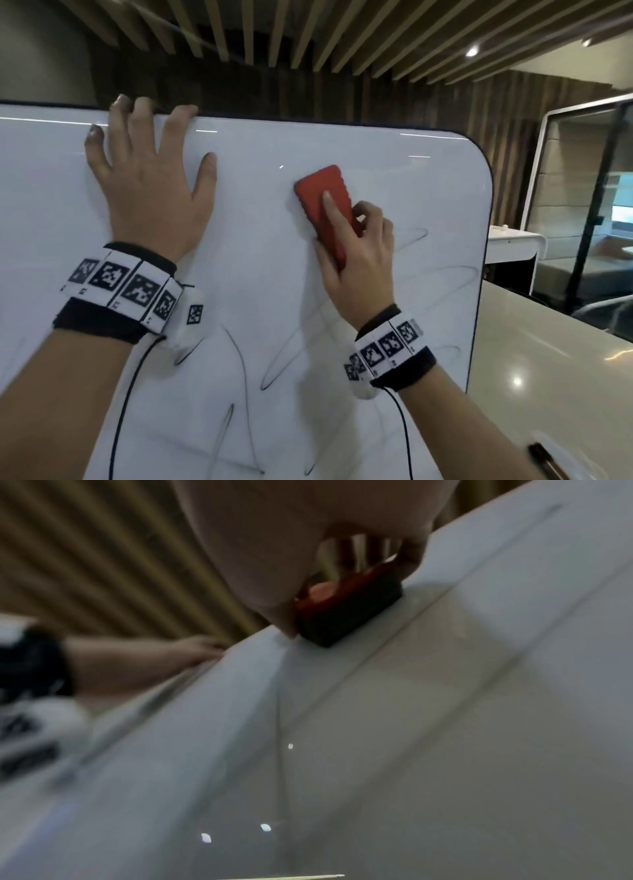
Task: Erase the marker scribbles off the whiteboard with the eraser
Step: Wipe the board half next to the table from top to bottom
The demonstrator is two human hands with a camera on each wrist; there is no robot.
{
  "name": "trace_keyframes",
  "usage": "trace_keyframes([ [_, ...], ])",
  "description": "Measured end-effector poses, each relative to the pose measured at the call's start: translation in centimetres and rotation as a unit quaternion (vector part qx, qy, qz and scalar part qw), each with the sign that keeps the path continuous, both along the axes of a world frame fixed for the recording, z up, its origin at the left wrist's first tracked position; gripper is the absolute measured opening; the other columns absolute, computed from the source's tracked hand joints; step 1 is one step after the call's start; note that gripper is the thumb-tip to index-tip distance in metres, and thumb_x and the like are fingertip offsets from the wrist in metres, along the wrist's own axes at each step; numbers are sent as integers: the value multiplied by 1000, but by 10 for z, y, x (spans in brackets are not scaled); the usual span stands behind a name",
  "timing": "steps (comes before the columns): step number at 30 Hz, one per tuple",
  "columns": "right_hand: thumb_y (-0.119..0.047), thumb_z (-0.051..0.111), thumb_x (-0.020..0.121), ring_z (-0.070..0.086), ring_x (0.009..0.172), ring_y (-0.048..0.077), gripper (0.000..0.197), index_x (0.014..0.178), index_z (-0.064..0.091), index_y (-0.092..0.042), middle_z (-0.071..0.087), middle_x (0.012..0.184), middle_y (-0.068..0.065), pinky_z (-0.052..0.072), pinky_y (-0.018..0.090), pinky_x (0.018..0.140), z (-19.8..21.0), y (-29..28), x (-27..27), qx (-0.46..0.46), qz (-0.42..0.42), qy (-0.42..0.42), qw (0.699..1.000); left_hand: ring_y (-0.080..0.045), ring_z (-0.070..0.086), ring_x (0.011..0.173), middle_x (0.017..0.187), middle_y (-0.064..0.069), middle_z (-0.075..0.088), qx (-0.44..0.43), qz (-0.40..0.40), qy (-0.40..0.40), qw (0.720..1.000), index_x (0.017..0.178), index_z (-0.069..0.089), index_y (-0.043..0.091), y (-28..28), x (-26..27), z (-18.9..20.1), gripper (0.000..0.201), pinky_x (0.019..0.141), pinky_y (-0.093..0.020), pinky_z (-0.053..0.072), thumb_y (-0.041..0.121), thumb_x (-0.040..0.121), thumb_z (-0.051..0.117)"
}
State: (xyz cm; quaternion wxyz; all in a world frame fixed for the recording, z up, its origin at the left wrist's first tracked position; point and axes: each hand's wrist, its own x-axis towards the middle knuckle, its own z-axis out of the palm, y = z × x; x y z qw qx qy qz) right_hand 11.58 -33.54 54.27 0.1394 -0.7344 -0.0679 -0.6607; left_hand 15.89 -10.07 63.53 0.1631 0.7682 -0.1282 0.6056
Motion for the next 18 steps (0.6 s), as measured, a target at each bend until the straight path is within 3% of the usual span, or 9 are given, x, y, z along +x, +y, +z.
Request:
trace_keyframes([
  [2,-31,67,95,50,104,32,55,148,55,-24,52,126,18,43,42,97,3,-23,0,-42,-31,0,999,-37,22,151,155,-16,34,2,-4,-1,1000,151,35,25,3,-1,-1,53,122,-59,13,47,104,40],
  [4,-33,66,92,52,105,37,60,149,53,-24,51,124,21,40,37,97,15,-64,-3,95,-33,-37,994,-37,23,151,155,-16,35,5,-1,-3,1000,151,35,25,5,-2,0,53,121,-58,14,47,103,40],
  [6,-39,63,88,53,109,39,66,152,50,-25,48,125,23,35,26,94,22,-84,-4,291,-12,-58,955,-36,23,151,154,-15,35,4,-3,-4,1000,151,36,25,3,-3,0,53,121,-56,14,48,103,40],
  [7,-40,62,89,53,108,40,67,152,49,-23,47,124,23,34,26,94,20,-76,-2,311,-11,-59,949,-36,23,151,154,-15,36,-4,-6,-5,1000,150,37,25,2,-3,1,53,121,-56,15,48,103,40],
  [10,-32,65,95,49,108,34,61,152,48,-21,47,126,20,40,38,100,-10,-26,-2,79,2,-14,997,-37,22,151,153,-16,37,-40,-19,-5,999,147,39,24,-8,-3,2,51,120,-55,16,48,101,42],
  [12,-31,67,96,48,110,30,58,151,50,-24,47,130,16,44,44,101,-21,-30,-7,-54,5,30,998,-37,22,151,153,-16,37,-47,-31,-4,998,146,40,24,-10,-3,2,51,120,-57,15,47,101,45],
  [13,-32,66,96,49,109,30,57,151,51,-25,48,129,16,44,44,101,-18,-49,-8,-58,-18,26,998,-37,22,151,153,-16,37,-45,-35,-5,998,146,41,24,-9,-2,1,51,120,-57,16,47,101,46],
  [15,-41,62,95,51,107,35,62,153,48,-24,49,126,21,41,39,100,-9,-97,-9,79,-52,-10,995,-37,23,151,153,-15,37,-34,-35,-8,999,147,40,24,-4,-1,1,52,120,-58,16,48,101,47],
  [18,-51,55,87,54,113,43,73,154,46,-24,49,125,27,38,32,101,5,-138,-16,329,-48,-54,941,-38,22,151,154,-18,35,-18,-18,-5,1000,149,38,24,-3,-4,0,55,119,-58,17,51,101,44],
])
